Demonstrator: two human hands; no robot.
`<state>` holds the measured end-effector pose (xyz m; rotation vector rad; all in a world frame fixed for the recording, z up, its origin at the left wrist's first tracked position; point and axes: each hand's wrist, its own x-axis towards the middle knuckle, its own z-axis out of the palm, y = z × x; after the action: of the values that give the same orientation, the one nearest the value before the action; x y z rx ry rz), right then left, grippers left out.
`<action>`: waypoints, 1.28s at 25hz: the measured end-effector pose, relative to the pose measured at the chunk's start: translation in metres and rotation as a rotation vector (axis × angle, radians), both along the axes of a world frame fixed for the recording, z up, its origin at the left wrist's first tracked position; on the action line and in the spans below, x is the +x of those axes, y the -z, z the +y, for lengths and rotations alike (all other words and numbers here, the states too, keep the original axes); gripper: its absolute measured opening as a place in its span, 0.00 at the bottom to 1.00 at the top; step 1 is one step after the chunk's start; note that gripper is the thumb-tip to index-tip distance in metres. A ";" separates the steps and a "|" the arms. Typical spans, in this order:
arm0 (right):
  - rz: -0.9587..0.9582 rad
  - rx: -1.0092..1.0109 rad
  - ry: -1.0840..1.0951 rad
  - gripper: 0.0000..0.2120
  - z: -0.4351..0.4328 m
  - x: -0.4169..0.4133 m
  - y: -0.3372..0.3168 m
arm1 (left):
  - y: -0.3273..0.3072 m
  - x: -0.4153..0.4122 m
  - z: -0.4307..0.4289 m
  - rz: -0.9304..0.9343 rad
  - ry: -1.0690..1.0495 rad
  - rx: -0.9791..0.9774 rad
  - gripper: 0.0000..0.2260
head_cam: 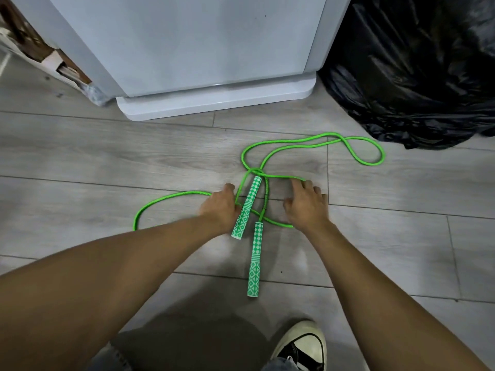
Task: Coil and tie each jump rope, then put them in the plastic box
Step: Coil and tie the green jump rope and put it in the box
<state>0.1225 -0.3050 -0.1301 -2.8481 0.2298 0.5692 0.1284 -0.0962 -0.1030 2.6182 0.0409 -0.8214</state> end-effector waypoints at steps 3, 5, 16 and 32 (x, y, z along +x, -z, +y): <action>-0.058 0.147 -0.019 0.14 0.012 -0.016 0.007 | -0.006 -0.014 0.006 -0.157 0.132 -0.076 0.06; -0.203 0.162 0.020 0.14 0.016 -0.024 0.012 | -0.010 -0.019 0.014 -0.199 0.276 -0.070 0.09; 0.126 0.240 -0.447 0.16 0.037 -0.053 -0.001 | -0.013 -0.043 0.038 0.197 0.585 0.501 0.20; -0.294 0.037 -0.537 0.14 0.051 -0.019 0.017 | -0.005 -0.082 0.017 -0.221 0.650 0.322 0.22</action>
<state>0.1037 -0.2537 -0.1468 -2.8987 -0.6022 0.2269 0.0468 -0.0792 -0.0976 3.0493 -0.8416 -0.7564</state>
